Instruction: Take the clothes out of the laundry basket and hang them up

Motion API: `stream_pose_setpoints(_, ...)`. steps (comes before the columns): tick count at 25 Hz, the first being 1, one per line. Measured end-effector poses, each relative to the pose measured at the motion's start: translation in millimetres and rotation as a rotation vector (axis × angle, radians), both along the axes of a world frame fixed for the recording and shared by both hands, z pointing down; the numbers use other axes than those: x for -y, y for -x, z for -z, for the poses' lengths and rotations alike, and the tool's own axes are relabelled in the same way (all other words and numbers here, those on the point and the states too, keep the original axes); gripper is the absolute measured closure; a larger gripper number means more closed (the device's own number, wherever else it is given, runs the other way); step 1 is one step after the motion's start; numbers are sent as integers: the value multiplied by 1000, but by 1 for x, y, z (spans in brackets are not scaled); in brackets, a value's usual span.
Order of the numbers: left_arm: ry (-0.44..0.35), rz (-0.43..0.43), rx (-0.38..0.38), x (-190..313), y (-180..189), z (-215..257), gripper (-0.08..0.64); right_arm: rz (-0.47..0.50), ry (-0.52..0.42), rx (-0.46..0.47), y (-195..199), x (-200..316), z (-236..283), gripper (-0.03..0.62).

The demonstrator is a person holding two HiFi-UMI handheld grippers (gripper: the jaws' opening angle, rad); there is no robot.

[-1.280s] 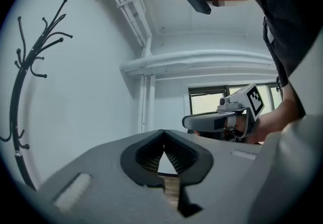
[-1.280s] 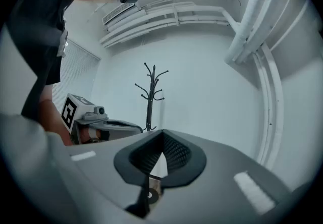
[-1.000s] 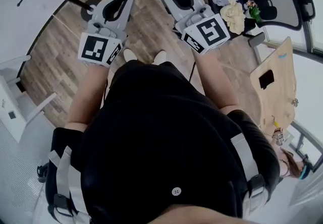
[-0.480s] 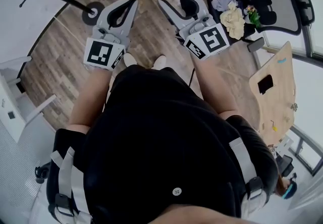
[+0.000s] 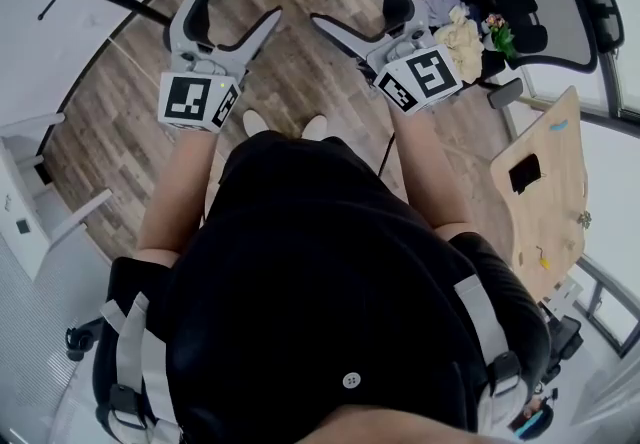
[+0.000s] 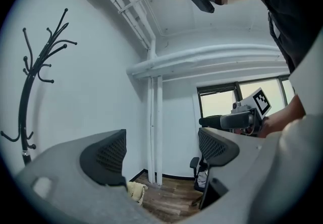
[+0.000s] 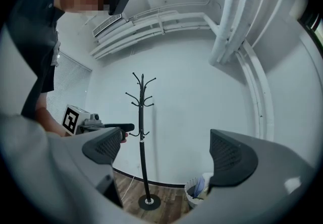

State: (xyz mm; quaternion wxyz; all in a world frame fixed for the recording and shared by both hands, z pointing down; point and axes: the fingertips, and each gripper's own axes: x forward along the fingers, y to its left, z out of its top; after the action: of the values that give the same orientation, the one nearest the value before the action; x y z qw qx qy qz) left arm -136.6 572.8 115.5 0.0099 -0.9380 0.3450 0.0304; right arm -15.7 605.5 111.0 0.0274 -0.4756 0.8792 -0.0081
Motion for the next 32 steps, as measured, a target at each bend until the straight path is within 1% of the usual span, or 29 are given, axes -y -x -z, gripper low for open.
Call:
stream_pose_setpoints(3,3,8,9,2,-14,-2,109,8,-2,0,-12,0,-1,58)
stream_pose_setpoints(7,-13,9,21,6,-35,-4,109,26,-8,-2,-27,6,-1,58)
stream_pose_setpoints(10,-3,13,17,20,-48,-5,109,30,0,0,-37,22,-5,58)
stream_pose_setpoints(13,1,16,14,45,-54,-11,109,30,10,-1,-42,46,-10,58)
stream_pose_setpoints(18,10,22,3,113,-54,-26,109,28,44,-6,-43,112,-29,61)
stream_pose_setpoints(23,28,14,-12,204,-50,-33,109,20,72,-25,-38,202,-36,62)
stream_pose_setpoints(28,32,-14,-10,294,-40,-30,109,-1,78,-40,-28,295,-33,63)
stream_pose_setpoints(32,25,-41,3,353,-34,-31,109,-16,86,-34,-20,356,-39,63)
